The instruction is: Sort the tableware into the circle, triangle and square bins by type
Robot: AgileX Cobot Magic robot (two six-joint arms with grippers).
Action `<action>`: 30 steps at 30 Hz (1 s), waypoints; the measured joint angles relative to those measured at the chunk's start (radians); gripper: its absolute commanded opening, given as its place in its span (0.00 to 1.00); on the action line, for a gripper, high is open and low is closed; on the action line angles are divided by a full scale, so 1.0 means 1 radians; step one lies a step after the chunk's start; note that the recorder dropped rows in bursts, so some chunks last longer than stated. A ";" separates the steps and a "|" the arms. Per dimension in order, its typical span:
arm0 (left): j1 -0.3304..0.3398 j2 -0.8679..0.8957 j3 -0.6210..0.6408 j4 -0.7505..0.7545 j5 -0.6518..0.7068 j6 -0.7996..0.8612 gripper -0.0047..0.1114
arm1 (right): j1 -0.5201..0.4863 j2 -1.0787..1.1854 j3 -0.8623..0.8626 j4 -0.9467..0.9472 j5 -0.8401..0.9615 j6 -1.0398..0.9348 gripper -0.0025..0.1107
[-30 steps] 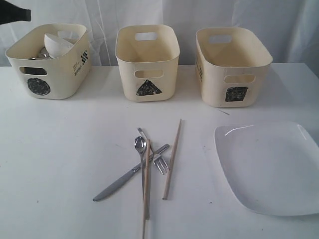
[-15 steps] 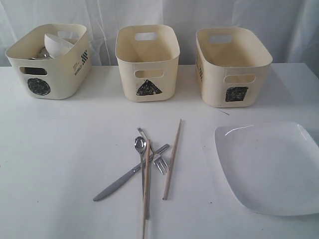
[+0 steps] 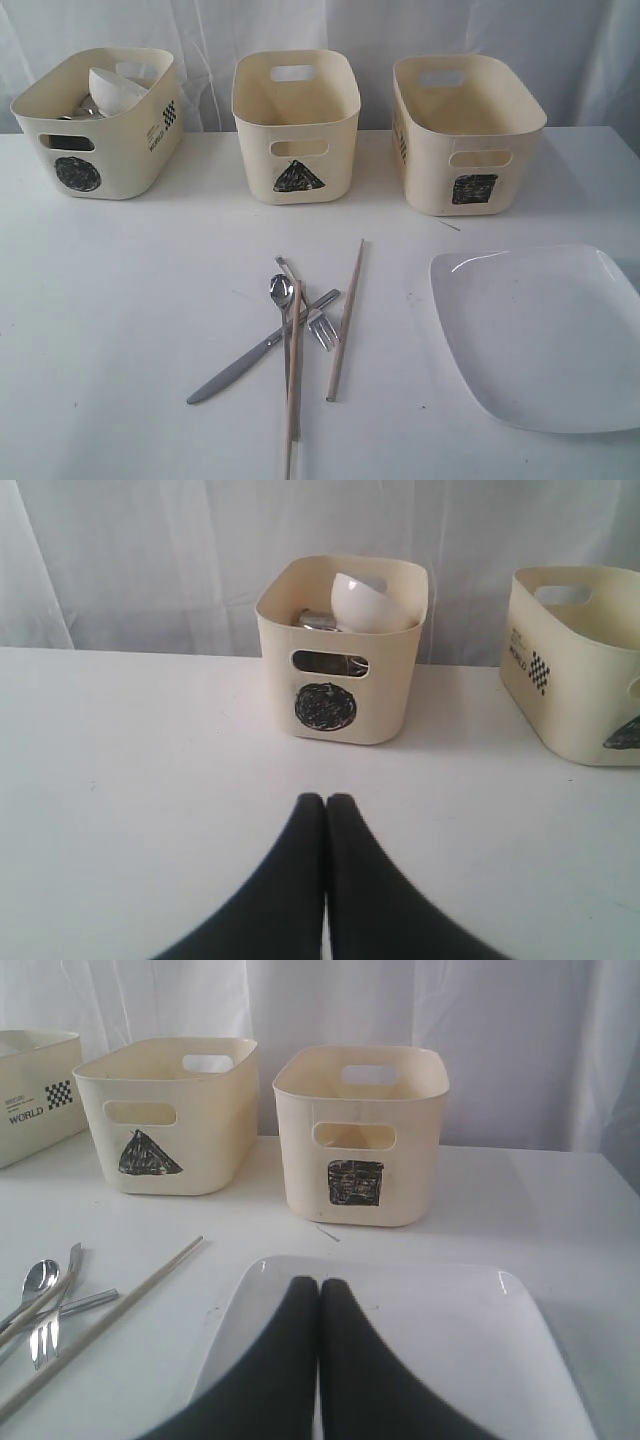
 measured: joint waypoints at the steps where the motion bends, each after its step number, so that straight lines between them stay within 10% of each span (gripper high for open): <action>1: 0.000 0.000 0.002 0.000 0.004 0.000 0.04 | 0.000 0.000 0.000 0.000 0.000 0.000 0.02; 16: -0.036 -0.116 0.197 -0.025 -0.102 0.054 0.04 | 0.000 0.000 0.000 0.000 0.000 0.000 0.02; 20: -0.084 -0.245 0.269 -0.109 -0.130 0.279 0.04 | 0.000 0.000 0.000 0.000 0.000 0.000 0.02; 30: -0.151 -0.349 0.270 -0.275 0.045 0.473 0.04 | 0.000 0.000 0.000 0.000 0.000 0.000 0.02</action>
